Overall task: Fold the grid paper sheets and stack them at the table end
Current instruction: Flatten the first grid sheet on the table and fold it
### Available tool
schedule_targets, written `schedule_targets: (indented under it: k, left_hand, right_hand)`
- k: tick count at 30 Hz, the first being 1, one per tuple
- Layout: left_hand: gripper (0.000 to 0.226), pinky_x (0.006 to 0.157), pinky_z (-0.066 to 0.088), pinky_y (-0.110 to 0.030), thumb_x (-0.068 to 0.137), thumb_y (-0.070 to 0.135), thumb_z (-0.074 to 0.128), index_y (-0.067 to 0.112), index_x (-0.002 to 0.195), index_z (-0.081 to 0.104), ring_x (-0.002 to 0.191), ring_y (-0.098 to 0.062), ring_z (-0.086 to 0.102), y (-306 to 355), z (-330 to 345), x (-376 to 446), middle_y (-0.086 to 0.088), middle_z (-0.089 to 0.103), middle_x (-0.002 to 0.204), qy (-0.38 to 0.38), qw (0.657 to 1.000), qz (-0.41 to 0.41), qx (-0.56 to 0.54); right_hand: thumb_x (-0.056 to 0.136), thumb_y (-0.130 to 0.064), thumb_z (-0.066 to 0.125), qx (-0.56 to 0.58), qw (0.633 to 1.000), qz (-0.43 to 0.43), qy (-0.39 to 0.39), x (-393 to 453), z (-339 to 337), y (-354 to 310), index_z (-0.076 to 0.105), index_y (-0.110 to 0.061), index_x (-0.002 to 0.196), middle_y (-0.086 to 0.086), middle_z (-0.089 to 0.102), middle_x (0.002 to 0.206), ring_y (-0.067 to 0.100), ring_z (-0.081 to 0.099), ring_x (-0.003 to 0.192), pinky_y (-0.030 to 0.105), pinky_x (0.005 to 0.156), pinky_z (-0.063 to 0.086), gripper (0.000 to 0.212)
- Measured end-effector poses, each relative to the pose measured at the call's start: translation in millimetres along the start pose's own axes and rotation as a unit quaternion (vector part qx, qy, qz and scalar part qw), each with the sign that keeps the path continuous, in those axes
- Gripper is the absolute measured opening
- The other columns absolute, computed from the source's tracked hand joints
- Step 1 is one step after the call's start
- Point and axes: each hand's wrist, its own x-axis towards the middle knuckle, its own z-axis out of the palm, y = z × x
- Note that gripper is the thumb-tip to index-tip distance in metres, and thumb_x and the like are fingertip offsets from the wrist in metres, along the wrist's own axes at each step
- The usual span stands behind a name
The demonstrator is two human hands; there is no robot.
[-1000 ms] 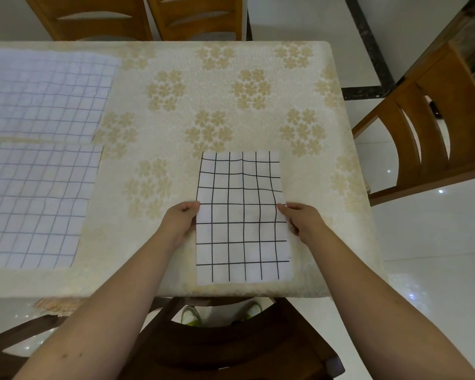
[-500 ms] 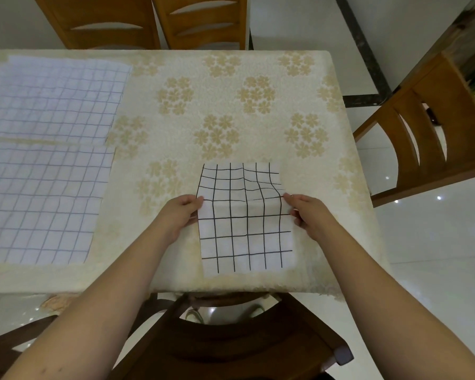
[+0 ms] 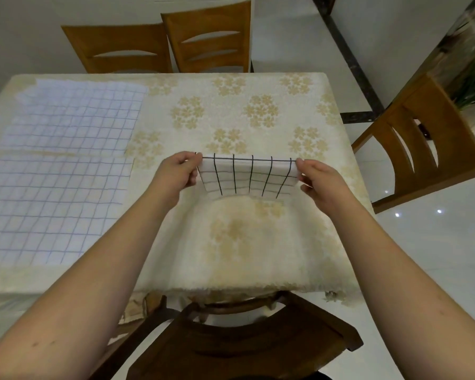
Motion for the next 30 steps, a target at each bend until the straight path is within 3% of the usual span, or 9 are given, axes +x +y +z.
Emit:
schedule_targets:
  k: [4,8,11,14,17,22,24,27,30]
  left_hand:
    - [0.015,0.067,0.052,-0.024,0.096,0.022,0.058,0.015,0.085,0.064,0.060,-0.011,0.054,8.3,-0.7,-10.5,0.001,0.061,0.074,-0.006,0.998,0.056,-0.022]
    - [0.014,0.075,0.051,-0.031,0.089,0.037,0.066,0.024,0.091,0.070,0.076,-0.012,0.056,-29.4,-10.7,-19.7,0.006,0.062,0.083,0.010,0.995,0.056,0.076]
    - [0.020,0.068,0.042,-0.025,0.087,0.035,0.069,0.021,0.102,0.071,0.071,-0.009,0.053,-63.1,-12.5,-32.8,0.005,0.061,0.081,0.002,0.994,0.023,0.108]
    - [0.018,0.067,0.039,-0.024,0.088,0.032,0.068,0.017,0.098,0.072,0.072,-0.008,0.053,-88.0,-12.6,-44.7,0.007,0.062,0.080,-0.012,0.991,-0.012,0.134]
    - [0.019,0.060,0.035,-0.023,0.088,0.032,0.068,0.014,0.092,0.071,0.060,-0.006,0.046,-95.6,-13.9,-50.5,0.008,0.056,0.072,-0.009,0.990,-0.029,0.138]
    - [0.017,0.061,0.037,-0.025,0.091,0.030,0.066,0.014,0.086,0.068,0.059,-0.012,0.042,-83.5,-21.9,-49.0,-0.007,0.046,0.067,-0.047,0.990,0.015,0.135]
    - [0.016,0.072,0.047,-0.033,0.091,0.027,0.066,0.012,0.085,0.066,0.067,-0.018,0.043,-80.1,-24.8,-45.5,-0.010,0.039,0.067,-0.067,0.992,0.025,0.106]
    - [0.011,0.074,0.052,-0.038,0.091,0.022,0.067,0.012,0.096,0.068,0.068,-0.019,0.047,-75.6,-26.8,-43.8,-0.009,0.038,0.063,-0.074,0.995,0.023,0.070]
    - [0.020,0.079,0.054,-0.042,0.090,0.020,0.068,0.017,0.110,0.067,0.075,-0.024,0.057,-72.0,-30.1,-46.2,-0.021,0.057,0.077,-0.097,0.994,0.007,0.045]
  right_hand:
    - [0.090,-0.024,0.068,0.001,0.999,-0.043,-0.019,-13.7,-3.4,5.0,0.067,-0.014,0.099,-0.001,0.067,0.090,0.008,0.066,0.086,0.023,0.076,0.052,0.014]
    - [0.088,-0.025,0.069,-0.062,0.997,-0.040,-0.002,-30.3,-11.1,36.4,0.069,-0.014,0.091,-0.003,0.065,0.086,0.011,0.061,0.084,0.024,0.072,0.045,0.011]
    - [0.086,-0.027,0.072,-0.123,0.992,-0.012,0.008,-40.8,-15.5,63.9,0.069,-0.014,0.082,-0.004,0.060,0.080,0.008,0.054,0.078,0.024,0.069,0.039,0.014]
    - [0.080,-0.029,0.078,-0.109,0.994,0.021,0.021,-43.0,-18.3,88.4,0.069,-0.015,0.077,-0.001,0.067,0.092,0.011,0.059,0.094,0.027,0.073,0.040,0.017]
    - [0.078,-0.030,0.080,-0.105,0.993,0.031,0.032,-44.9,-18.2,96.7,0.072,-0.011,0.090,0.001,0.068,0.110,0.012,0.059,0.107,0.027,0.082,0.038,0.024]
    - [0.083,-0.032,0.074,-0.119,0.993,-0.024,-0.004,-49.9,-20.4,86.0,0.065,0.000,0.083,0.002,0.054,0.078,0.007,0.050,0.069,0.025,0.068,0.036,0.033]
    - [0.080,-0.035,0.074,-0.110,0.993,-0.044,-0.024,-49.4,-21.0,81.3,0.063,0.002,0.085,0.008,0.052,0.078,0.016,0.050,0.073,0.032,0.072,0.042,0.040]
    - [0.088,-0.024,0.069,-0.089,0.993,-0.033,-0.063,-49.1,-20.4,74.4,0.071,-0.010,0.099,0.011,0.067,0.081,0.020,0.063,0.076,0.037,0.078,0.052,0.018]
    - [0.090,-0.020,0.067,-0.088,0.991,-0.027,-0.092,-48.5,-20.9,72.5,0.070,-0.020,0.113,0.015,0.074,0.093,0.026,0.071,0.085,0.038,0.084,0.054,0.023]
